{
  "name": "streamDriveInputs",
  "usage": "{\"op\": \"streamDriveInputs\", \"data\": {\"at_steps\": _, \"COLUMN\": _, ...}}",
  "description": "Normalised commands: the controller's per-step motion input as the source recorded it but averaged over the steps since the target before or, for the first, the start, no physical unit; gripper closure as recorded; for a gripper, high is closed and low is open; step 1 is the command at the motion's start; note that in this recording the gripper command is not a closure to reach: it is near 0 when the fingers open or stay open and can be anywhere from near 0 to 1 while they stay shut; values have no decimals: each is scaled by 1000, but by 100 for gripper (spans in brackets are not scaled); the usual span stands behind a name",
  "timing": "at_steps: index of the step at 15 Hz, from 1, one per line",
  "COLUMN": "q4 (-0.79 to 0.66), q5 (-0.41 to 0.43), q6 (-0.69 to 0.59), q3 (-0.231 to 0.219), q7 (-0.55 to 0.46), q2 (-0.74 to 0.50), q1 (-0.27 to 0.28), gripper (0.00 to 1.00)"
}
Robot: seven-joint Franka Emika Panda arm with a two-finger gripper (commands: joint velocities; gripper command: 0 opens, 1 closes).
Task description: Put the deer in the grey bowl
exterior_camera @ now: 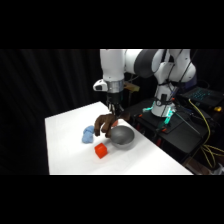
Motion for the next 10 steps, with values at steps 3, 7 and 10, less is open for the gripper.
{"op": "streamDriveInputs", "data": {"at_steps": 3, "q4": -298, "q5": 137, "q6": -25, "q3": -29, "q7": -190, "q2": -235, "q1": -82, "gripper": 63}}
{"op": "streamDriveInputs", "data": {"at_steps": 7, "q4": -159, "q5": 208, "q6": 52, "q3": 17, "q7": -149, "q2": -49, "q1": -6, "gripper": 63}}
{"op": "streamDriveInputs", "data": {"at_steps": 10, "q4": -18, "q5": 198, "q6": 75, "q3": 43, "q7": -121, "q2": 87, "q1": 25, "gripper": 63}}
